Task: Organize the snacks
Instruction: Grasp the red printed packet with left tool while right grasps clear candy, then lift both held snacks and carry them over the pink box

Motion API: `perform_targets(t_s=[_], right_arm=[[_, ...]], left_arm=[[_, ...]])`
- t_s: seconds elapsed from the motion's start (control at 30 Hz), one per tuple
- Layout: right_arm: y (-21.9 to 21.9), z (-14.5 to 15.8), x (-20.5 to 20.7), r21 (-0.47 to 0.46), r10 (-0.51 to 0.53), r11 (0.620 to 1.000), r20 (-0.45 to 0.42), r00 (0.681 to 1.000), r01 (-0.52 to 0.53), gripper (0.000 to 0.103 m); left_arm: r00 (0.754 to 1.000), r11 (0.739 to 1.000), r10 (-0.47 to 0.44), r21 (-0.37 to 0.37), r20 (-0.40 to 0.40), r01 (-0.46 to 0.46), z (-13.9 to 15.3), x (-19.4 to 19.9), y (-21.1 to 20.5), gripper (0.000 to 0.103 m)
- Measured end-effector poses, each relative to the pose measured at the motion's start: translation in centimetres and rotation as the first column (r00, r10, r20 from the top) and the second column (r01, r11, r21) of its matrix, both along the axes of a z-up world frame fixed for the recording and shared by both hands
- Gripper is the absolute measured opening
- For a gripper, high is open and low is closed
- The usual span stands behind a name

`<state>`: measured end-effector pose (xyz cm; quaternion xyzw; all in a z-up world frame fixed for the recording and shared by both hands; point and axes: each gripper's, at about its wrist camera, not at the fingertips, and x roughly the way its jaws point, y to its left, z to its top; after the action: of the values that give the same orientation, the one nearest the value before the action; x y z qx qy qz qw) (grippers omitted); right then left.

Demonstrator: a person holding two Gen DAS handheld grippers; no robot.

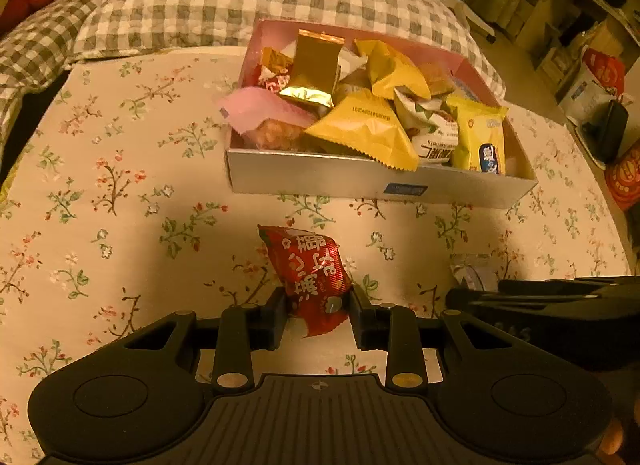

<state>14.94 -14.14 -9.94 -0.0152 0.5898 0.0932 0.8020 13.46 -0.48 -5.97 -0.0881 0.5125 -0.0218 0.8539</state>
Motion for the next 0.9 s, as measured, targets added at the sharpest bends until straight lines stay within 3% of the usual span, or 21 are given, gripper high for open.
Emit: perform_targets(t_s=[0.17, 0.9], right_arm=[[0.5, 0.2, -0.3, 0.01, -0.004, 1.0, 0.006, 1.0, 0.004, 0.024], [1.5, 3.5, -1.2, 0.138, -0.031, 0.99, 0.064, 0.997, 0.022, 0.022]], left_arm=[[1.0, 1.0, -0.013, 0.002, 0.0, 0.013, 0.2, -0.3, -0.1, 0.03], [0.999, 1.0, -0.014, -0.008, 0.051, 0.015, 2.3, -0.9, 0.4, 0.03]])
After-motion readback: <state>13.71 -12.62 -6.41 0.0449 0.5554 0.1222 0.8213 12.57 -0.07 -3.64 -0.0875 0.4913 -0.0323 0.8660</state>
